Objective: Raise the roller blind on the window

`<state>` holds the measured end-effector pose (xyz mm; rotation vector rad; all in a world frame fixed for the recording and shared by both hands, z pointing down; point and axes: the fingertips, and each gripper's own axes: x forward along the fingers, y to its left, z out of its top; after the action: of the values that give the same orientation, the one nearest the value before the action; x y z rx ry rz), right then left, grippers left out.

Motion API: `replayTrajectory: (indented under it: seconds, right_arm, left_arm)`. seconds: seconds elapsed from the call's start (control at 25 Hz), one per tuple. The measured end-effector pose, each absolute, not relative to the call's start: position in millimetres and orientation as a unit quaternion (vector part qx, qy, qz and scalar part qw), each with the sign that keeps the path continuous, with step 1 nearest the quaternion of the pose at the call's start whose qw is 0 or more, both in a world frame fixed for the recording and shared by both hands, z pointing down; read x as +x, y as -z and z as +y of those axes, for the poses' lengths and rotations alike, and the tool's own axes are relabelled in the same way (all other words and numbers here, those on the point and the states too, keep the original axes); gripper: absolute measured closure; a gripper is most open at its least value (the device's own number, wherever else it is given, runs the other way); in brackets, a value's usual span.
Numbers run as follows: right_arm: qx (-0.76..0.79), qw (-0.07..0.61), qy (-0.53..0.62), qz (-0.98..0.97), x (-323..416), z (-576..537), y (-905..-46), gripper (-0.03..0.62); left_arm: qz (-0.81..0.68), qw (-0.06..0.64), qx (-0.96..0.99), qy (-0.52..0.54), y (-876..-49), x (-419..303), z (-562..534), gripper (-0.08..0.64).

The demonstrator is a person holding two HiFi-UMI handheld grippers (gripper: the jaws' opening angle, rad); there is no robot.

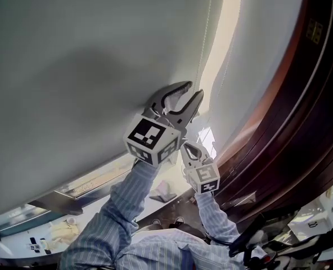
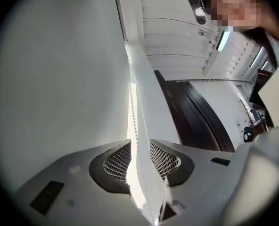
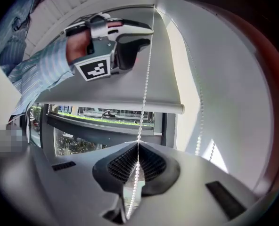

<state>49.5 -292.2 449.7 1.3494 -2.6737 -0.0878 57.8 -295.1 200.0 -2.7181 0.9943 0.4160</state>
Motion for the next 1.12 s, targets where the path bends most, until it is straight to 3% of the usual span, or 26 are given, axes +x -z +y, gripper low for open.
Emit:
replayTrajectory:
  seconds: [0.2,0.28,0.6,0.88,1.12]
  right_arm:
    - [0.446,0.071,0.031,-0.892,50,-289,-449,0.583]
    - [0.447,0.07,0.032,-0.891,50,-289,-449,0.583]
    - [0.449,0.072,0.04,-0.89,43,-282,-458,0.583]
    - [0.455,0.133,-0.006,-0.881,51,-274,-533,0.583]
    - [0.436,0.225,-0.074,-0.868,59,-252,-633,0.586]
  left_arm:
    - [0.339,0.109,-0.925,-0.13,-201,61,-321,0.465]
    - [0.316,0.093,-0.934,-0.139,-200,64,-317,0.54]
    - [0.289,0.036,-0.932,-0.217,-208,49,-318,0.549]
    - [0.298,-0.026,-0.938,-0.176,-284,54,-329,0.549]
    - [0.315,-0.097,-0.937,-0.117,-384,61,-327,0.549]
